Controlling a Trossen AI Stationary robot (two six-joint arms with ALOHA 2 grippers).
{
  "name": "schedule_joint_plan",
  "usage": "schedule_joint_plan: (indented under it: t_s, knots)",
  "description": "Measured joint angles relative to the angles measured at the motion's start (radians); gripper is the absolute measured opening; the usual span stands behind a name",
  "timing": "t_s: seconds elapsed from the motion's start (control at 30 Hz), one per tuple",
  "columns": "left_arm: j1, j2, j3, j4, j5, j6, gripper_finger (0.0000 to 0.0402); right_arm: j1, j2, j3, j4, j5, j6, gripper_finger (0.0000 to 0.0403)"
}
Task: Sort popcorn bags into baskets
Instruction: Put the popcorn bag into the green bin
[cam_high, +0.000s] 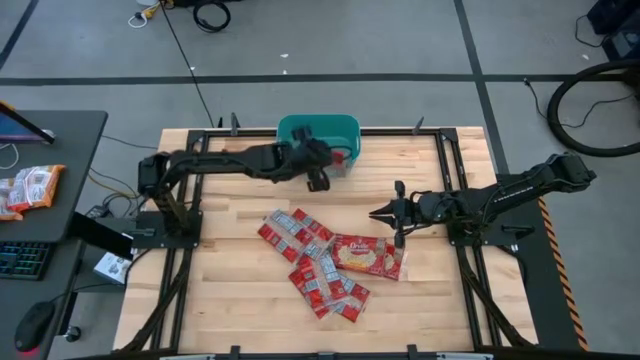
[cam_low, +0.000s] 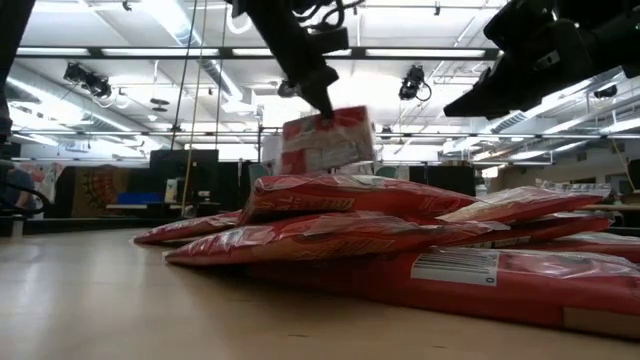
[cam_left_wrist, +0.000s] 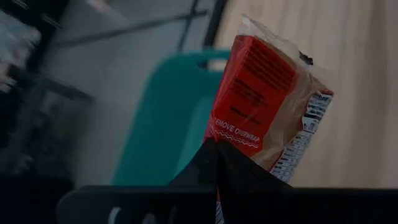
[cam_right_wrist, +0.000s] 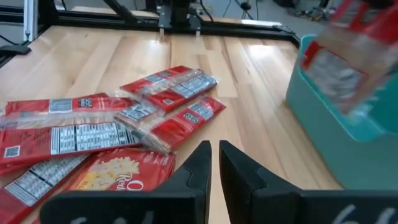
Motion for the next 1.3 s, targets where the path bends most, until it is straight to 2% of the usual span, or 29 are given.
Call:
schedule_joint_plan:
  t_s: [0.13,0.27,0.4,0.57,0.63,0.77,1.03,1.17,1.3]
  knots:
    - [0.058,0.006,0.000,0.102,-0.037,0.099,0.0000,-0.013,0.000,0.000,0.029,0.033,-0.054,0.0036]
    - [0.130,0.043,-0.001,0.161,-0.051,0.111,0.0000,-0.029,0.000,0.000,0.032,0.088,-0.065,0.0036]
    - [0.182,0.122,-0.002,0.214,-0.070,0.119,0.0000,-0.045,0.000,0.000,0.042,0.091,-0.080,0.0036]
    - [0.189,0.212,-0.003,0.311,-0.201,0.199,0.0000,-0.070,0.000,0.000,0.069,0.091,-0.118,0.0036]
    - [0.189,0.233,-0.003,0.334,-0.220,0.229,0.0000,-0.080,0.000,0.000,0.093,0.093,-0.134,0.0036]
    - [0.189,0.256,-0.003,0.375,-0.219,0.245,0.0004,-0.098,0.000,0.000,0.140,0.094,-0.178,0.0036]
    - [0.200,0.255,-0.003,0.354,-0.201,0.219,0.0010,-0.107,0.000,0.000,0.204,0.095,-0.236,0.0036]
    - [0.200,0.254,-0.002,0.259,-0.083,0.154,0.0031,-0.108,-0.001,0.000,0.207,0.103,-0.250,0.0036]
    - [0.193,0.253,0.031,0.100,-0.029,0.122,0.0045,-0.108,-0.001,0.000,0.207,0.109,-0.262,0.0036]
